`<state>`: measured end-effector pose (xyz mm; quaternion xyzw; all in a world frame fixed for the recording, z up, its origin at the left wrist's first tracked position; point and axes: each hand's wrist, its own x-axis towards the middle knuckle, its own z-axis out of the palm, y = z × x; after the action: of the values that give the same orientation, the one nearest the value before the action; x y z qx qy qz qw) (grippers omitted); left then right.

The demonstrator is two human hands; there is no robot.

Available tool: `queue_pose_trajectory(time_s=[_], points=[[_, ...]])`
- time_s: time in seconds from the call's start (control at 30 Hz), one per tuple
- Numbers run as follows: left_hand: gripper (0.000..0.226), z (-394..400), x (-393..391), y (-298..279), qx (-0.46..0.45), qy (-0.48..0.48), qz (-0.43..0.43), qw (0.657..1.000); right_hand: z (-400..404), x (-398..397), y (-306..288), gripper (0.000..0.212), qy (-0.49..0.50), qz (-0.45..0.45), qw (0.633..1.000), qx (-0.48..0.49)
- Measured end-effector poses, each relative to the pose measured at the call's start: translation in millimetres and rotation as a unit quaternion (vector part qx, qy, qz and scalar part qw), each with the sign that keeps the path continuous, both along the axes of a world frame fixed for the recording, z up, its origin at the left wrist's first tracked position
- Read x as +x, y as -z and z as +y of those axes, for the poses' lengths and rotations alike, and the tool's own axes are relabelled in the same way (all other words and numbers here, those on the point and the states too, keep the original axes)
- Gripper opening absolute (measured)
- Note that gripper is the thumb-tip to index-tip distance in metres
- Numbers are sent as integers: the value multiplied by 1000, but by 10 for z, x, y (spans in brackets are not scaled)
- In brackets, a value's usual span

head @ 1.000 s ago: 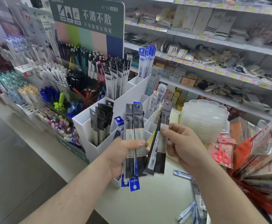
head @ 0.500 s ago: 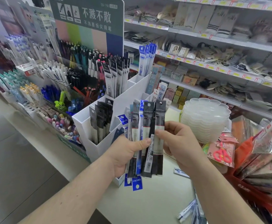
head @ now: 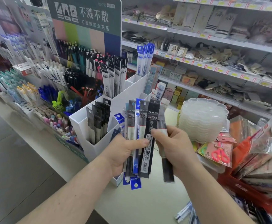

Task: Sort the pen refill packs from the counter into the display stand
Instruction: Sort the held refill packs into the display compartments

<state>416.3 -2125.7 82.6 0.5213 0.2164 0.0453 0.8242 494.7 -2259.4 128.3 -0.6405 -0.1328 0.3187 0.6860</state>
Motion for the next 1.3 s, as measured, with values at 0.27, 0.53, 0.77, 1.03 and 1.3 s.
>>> queue_pose_trajectory(time_s=[0.27, 0.53, 0.77, 1.03, 1.3], points=[[43, -62, 103, 80, 107, -63, 7, 992, 112, -1, 153, 15, 128, -220, 962, -100], [33, -35, 56, 131, -38, -35, -82, 995, 158, -53, 60, 21, 10, 108, 994, 32], [27, -1, -35, 9, -34, -68, -67, 995, 69, -19, -47, 39, -27, 92, 995, 2], [40, 32, -135, -102, 26, -47, -39, 998, -11, 39, -38, 12, -14, -159, 982, -102], [52, 48, -161, -114, 18, -63, -25, 998, 89, -80, 44, 20, -54, -57, 995, -57]])
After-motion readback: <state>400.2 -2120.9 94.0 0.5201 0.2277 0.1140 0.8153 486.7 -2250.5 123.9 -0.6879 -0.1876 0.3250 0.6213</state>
